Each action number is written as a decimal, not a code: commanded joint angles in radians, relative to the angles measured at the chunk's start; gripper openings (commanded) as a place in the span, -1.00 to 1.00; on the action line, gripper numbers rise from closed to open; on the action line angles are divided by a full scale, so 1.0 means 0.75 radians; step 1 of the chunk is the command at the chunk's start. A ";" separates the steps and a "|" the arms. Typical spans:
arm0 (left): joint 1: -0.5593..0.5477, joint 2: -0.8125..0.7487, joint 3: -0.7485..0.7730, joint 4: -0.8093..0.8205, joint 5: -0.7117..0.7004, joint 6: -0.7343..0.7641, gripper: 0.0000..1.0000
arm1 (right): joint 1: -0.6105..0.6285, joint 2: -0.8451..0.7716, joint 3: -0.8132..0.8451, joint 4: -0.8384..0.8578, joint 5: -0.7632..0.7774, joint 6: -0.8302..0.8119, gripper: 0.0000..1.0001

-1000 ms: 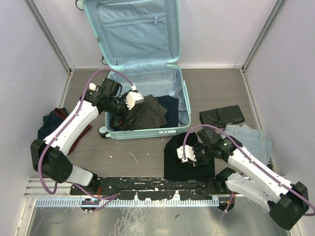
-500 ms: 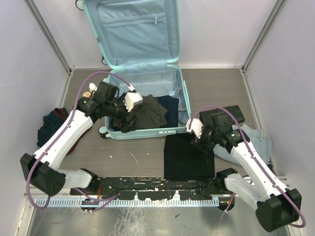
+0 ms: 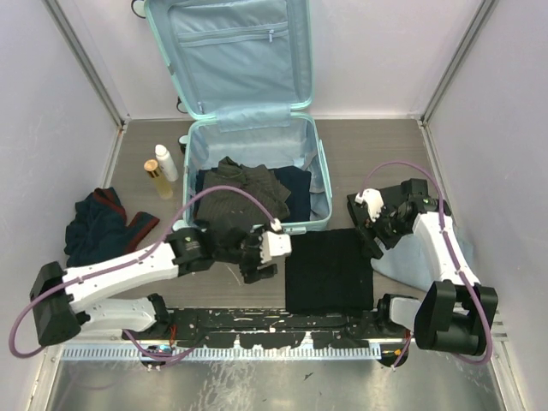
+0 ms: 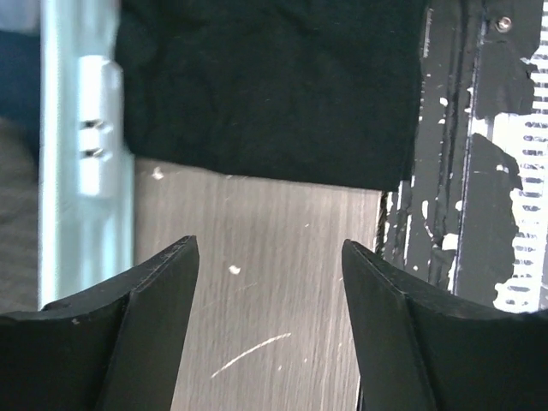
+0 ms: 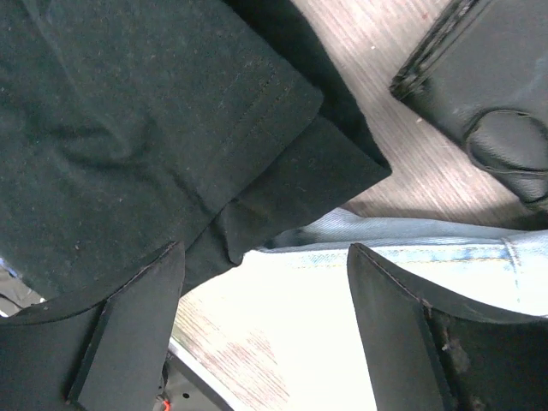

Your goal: Pack the luggage

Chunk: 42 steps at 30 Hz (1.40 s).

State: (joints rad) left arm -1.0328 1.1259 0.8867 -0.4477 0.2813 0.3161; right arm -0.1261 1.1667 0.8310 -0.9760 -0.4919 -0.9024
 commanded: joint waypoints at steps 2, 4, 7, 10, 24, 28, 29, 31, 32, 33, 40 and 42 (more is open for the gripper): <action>-0.176 0.133 -0.070 0.316 -0.129 -0.012 0.27 | -0.019 0.063 -0.005 -0.096 -0.056 -0.120 0.61; -0.188 0.201 -0.086 0.376 -0.143 -0.009 0.21 | -0.018 0.094 -0.021 -0.082 -0.059 -0.116 0.57; -0.190 0.317 -0.078 0.429 -0.170 -0.005 0.12 | -0.022 0.149 -0.038 -0.044 -0.045 -0.081 0.51; -0.190 0.399 -0.070 0.455 -0.181 0.005 0.10 | -0.025 0.199 -0.048 -0.036 -0.067 -0.059 0.48; -0.188 0.638 0.016 0.482 -0.241 0.059 0.04 | -0.025 0.314 -0.088 0.077 -0.074 0.060 0.23; -0.182 0.686 0.031 0.484 -0.231 0.067 -0.09 | -0.025 0.314 -0.070 0.051 -0.106 0.058 -0.15; -0.181 0.699 0.036 0.483 -0.217 0.065 -0.13 | -0.025 0.312 -0.064 0.038 -0.115 0.055 -0.25; -0.181 0.729 0.061 0.468 -0.172 0.063 -0.20 | -0.025 0.302 -0.050 0.009 -0.129 0.045 -0.40; -0.181 0.746 0.077 0.457 -0.148 0.059 -0.21 | -0.025 0.296 -0.043 -0.005 -0.131 0.043 -0.44; -0.181 0.767 0.098 0.444 -0.132 0.054 -0.22 | -0.024 0.287 -0.036 -0.021 -0.139 0.036 -0.50; -0.180 0.843 0.213 0.351 -0.067 0.049 -0.85 | -0.022 0.185 -0.031 -0.065 -0.125 -0.013 -0.98; -0.183 0.815 0.233 0.317 -0.050 0.049 -1.00 | -0.022 0.155 -0.006 -0.092 -0.102 -0.024 -0.99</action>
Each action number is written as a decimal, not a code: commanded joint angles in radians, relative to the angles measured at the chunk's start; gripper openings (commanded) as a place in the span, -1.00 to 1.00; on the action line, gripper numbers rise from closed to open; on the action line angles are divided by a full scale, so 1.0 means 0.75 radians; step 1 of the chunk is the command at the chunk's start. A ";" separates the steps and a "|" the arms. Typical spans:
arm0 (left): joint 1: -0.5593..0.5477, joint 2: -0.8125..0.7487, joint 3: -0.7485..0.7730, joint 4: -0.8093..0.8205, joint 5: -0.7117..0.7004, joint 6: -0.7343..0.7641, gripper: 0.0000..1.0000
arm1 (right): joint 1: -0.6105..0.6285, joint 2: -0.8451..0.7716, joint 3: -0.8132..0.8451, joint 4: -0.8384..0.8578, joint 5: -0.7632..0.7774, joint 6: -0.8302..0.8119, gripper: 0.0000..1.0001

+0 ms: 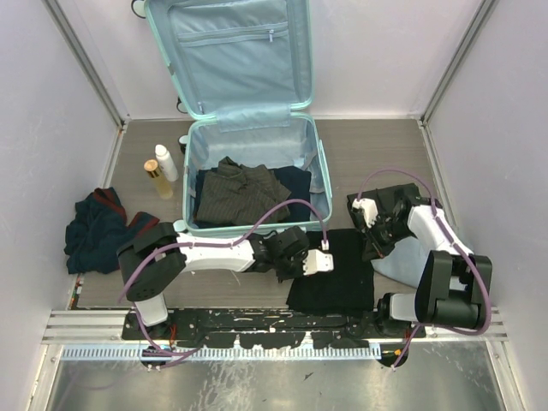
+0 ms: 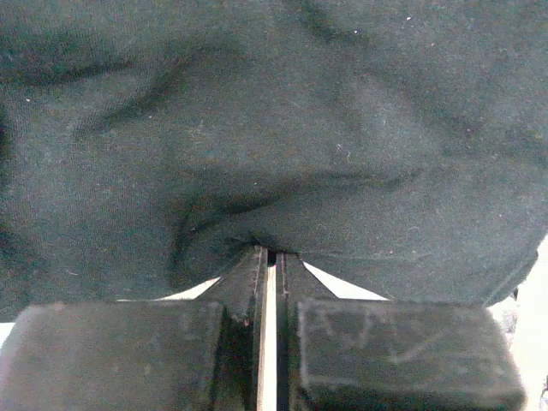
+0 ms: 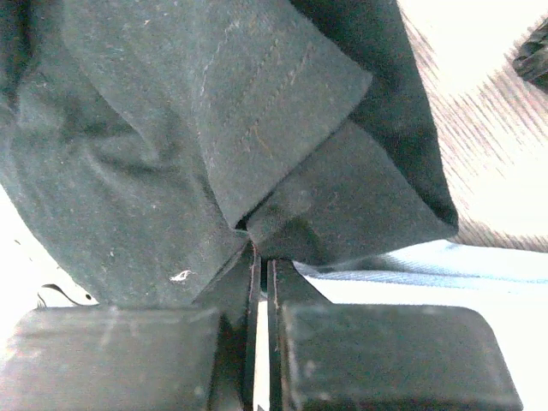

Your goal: Pack the luggage

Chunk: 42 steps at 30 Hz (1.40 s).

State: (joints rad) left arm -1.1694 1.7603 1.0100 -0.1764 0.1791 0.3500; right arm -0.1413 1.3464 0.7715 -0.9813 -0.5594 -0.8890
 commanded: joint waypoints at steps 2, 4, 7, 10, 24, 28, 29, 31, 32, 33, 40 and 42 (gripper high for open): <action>-0.002 -0.085 0.099 -0.082 0.099 0.005 -1.00 | -0.002 -0.116 0.112 -0.123 0.018 -0.050 -0.99; -0.005 -0.131 0.135 -0.129 0.110 0.006 -1.00 | -0.002 -0.143 0.160 -0.182 0.033 -0.063 -0.99; -0.014 -0.194 0.188 -0.188 0.130 -0.001 -1.00 | -0.002 -0.196 0.227 -0.277 0.033 -0.075 -0.99; -0.019 -0.236 0.238 -0.238 0.129 -0.009 -1.00 | -0.002 -0.221 0.301 -0.346 0.045 -0.069 -0.99; -0.019 -0.423 0.400 -0.443 0.090 0.117 -1.00 | -0.002 -0.274 0.752 -0.624 -0.031 0.009 -0.99; 0.005 -0.473 0.468 -0.527 0.065 0.151 -1.00 | -0.002 -0.238 0.875 -0.605 -0.123 0.112 -0.99; 0.020 -0.484 0.482 -0.549 0.064 0.167 -1.00 | 0.000 -0.220 0.905 -0.580 -0.156 0.156 -0.99; 0.058 -0.508 0.509 -0.590 0.064 0.199 -1.00 | 0.011 -0.186 0.975 -0.517 -0.210 0.255 -0.99; 0.083 -0.517 0.524 -0.607 0.063 0.213 -1.00 | 0.029 -0.170 1.006 -0.472 -0.226 0.311 -0.99; 0.115 -0.522 0.538 -0.622 0.065 0.223 -1.00 | 0.050 -0.158 1.033 -0.415 -0.234 0.373 -0.99; 0.409 -0.530 0.642 -0.696 0.119 0.347 -1.00 | 0.379 -0.036 1.105 0.021 -0.031 0.782 -0.99; 0.497 -0.529 0.645 -0.701 0.148 0.397 -1.00 | 0.423 0.032 1.140 0.125 0.003 0.862 -0.99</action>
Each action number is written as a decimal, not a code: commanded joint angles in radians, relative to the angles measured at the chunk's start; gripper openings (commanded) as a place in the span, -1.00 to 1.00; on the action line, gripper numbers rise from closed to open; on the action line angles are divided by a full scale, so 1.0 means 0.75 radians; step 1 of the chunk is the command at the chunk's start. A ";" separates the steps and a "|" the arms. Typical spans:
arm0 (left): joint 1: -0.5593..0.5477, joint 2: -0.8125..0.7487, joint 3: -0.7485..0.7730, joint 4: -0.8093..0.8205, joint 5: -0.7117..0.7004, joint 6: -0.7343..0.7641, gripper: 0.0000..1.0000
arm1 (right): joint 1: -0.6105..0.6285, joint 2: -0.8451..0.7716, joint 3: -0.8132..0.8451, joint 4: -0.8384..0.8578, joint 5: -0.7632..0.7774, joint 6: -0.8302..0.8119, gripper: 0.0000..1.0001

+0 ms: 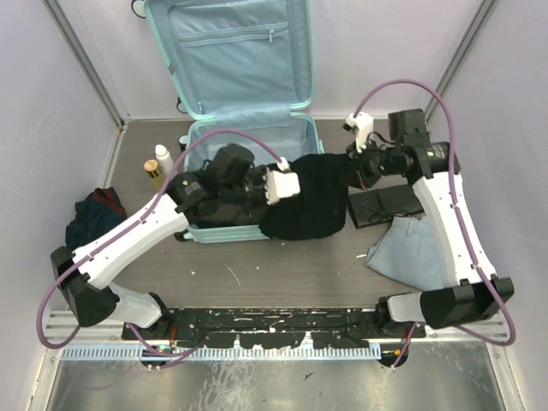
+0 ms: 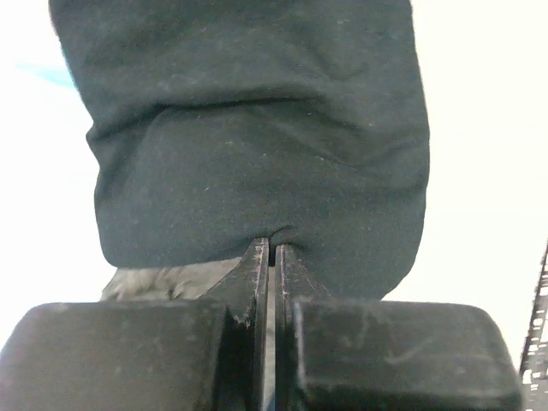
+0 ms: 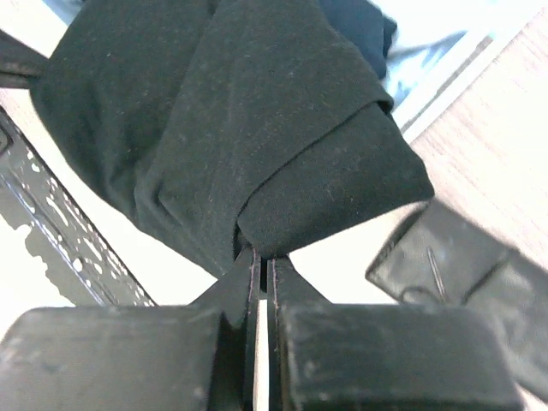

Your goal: Pack the luggage

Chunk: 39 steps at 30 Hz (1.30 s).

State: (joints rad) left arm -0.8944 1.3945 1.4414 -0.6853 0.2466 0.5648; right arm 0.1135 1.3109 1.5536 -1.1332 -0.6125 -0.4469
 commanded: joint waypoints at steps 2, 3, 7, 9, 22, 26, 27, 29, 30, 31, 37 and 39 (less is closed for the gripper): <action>0.202 -0.035 0.060 -0.011 0.079 0.161 -1.00 | 0.112 0.159 0.139 0.405 0.097 0.337 -0.99; 0.235 -0.028 0.054 0.004 0.091 0.175 -1.00 | 0.132 0.205 0.164 0.434 0.113 0.360 -0.99; 0.314 0.019 0.024 0.060 0.120 0.198 -1.00 | 0.189 0.377 0.263 0.491 0.182 0.354 -0.99; 0.341 0.044 -0.010 0.107 0.129 0.197 -1.00 | 0.204 0.465 0.307 0.492 0.209 0.334 -0.99; 0.479 0.263 -0.117 0.302 0.132 0.204 -1.00 | 0.248 0.660 0.224 0.506 0.394 0.303 -0.74; 0.488 0.237 -0.099 0.195 0.166 0.268 -0.53 | 0.264 0.644 0.236 0.478 0.433 0.294 0.10; 0.490 0.217 -0.093 0.166 0.165 0.271 -0.30 | 0.264 0.631 0.253 0.465 0.450 0.288 0.28; 0.513 0.175 -0.065 0.084 0.185 0.265 0.11 | 0.262 0.600 0.290 0.446 0.479 0.276 0.52; 0.529 0.157 -0.047 0.036 0.213 0.254 0.18 | 0.263 0.583 0.305 0.443 0.471 0.268 0.55; 0.545 0.138 -0.023 -0.001 0.252 0.230 0.21 | 0.263 0.568 0.318 0.441 0.445 0.259 0.56; 0.576 0.086 0.057 -0.024 0.437 0.141 0.08 | 0.294 0.590 0.353 0.474 0.264 0.254 0.38; 0.564 0.102 0.070 0.046 0.464 0.075 0.06 | 0.310 0.629 0.352 0.490 0.265 0.252 0.29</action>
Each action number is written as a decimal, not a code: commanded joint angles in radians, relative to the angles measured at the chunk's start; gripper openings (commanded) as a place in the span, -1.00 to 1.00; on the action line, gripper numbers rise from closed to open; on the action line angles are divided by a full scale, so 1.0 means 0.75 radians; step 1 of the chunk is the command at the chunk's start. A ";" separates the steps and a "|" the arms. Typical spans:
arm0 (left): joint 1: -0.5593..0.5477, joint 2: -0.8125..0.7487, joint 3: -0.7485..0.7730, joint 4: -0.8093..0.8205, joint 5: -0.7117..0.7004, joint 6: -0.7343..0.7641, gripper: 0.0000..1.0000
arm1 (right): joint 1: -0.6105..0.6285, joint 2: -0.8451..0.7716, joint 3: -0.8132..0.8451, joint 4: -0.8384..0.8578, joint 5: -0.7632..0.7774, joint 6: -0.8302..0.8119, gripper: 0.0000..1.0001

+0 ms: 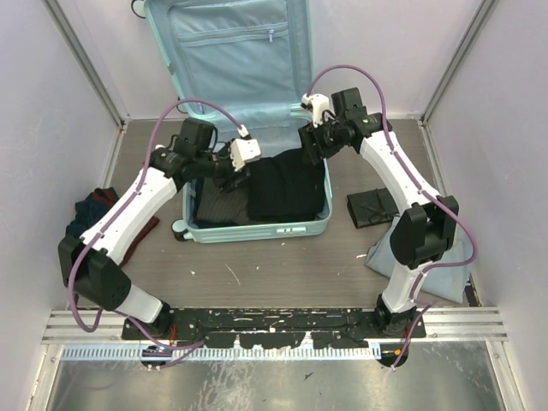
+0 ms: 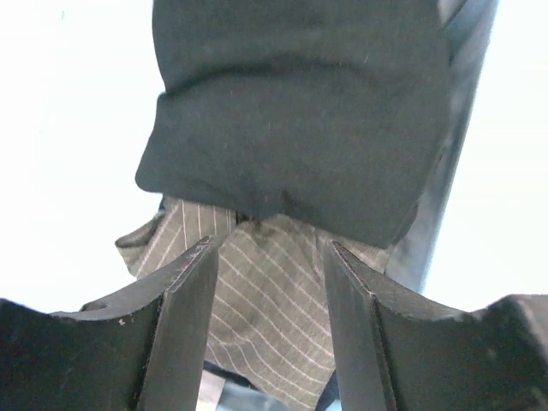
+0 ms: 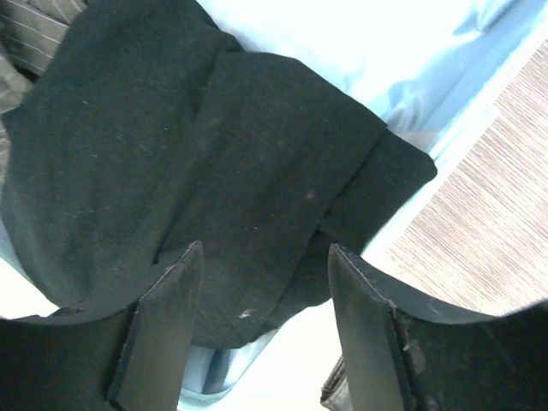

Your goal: Pack the luggage

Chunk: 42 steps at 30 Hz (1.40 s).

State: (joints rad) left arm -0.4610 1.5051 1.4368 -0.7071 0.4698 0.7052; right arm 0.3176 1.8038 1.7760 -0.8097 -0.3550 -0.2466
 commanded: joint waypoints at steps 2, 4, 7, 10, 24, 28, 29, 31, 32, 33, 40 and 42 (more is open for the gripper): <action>-0.039 0.006 0.108 0.099 0.180 -0.149 0.06 | 0.048 0.016 0.056 0.075 -0.087 -0.010 0.20; -0.058 0.058 0.126 0.109 0.214 -0.173 0.09 | 0.047 0.076 0.051 0.077 -0.074 -0.003 0.03; -0.082 0.101 0.057 0.170 0.267 -0.190 0.14 | 0.046 0.125 -0.015 0.119 -0.038 -0.020 -0.07; -0.129 0.128 -0.057 0.199 0.214 -0.105 0.21 | 0.047 0.143 -0.139 0.239 -0.061 -0.015 -0.05; -0.130 -0.016 -0.531 0.097 -0.021 0.133 0.04 | 0.066 0.075 -0.195 0.257 -0.174 0.099 0.26; -0.130 -0.079 -0.530 0.059 0.039 0.129 0.06 | 0.043 0.042 -0.052 0.155 -0.105 0.065 0.27; -0.130 -0.084 -0.510 0.049 0.051 0.119 0.06 | 0.042 0.032 -0.050 0.146 -0.075 0.052 0.25; -0.129 -0.086 -0.458 0.015 0.077 0.092 0.07 | 0.043 0.012 -0.103 0.146 -0.026 0.040 0.17; -0.129 -0.089 -0.420 -0.003 0.091 0.078 0.08 | 0.046 0.007 -0.140 0.156 -0.008 0.038 0.13; -0.130 -0.094 -0.402 -0.008 0.107 0.054 0.09 | 0.049 0.005 -0.178 0.163 0.002 0.044 0.07; -0.128 -0.165 -0.210 0.055 0.203 -0.179 0.14 | 0.076 0.108 -0.339 0.279 0.086 0.086 -0.29; -0.126 -0.145 -0.174 0.153 0.160 -0.291 0.18 | 0.086 0.142 -0.339 0.292 0.078 0.089 -0.32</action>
State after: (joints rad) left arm -0.5537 1.4338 1.2221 -0.6731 0.5503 0.6594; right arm 0.3679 1.8633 1.5360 -0.6426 -0.3305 -0.1989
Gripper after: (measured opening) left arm 0.573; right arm 0.356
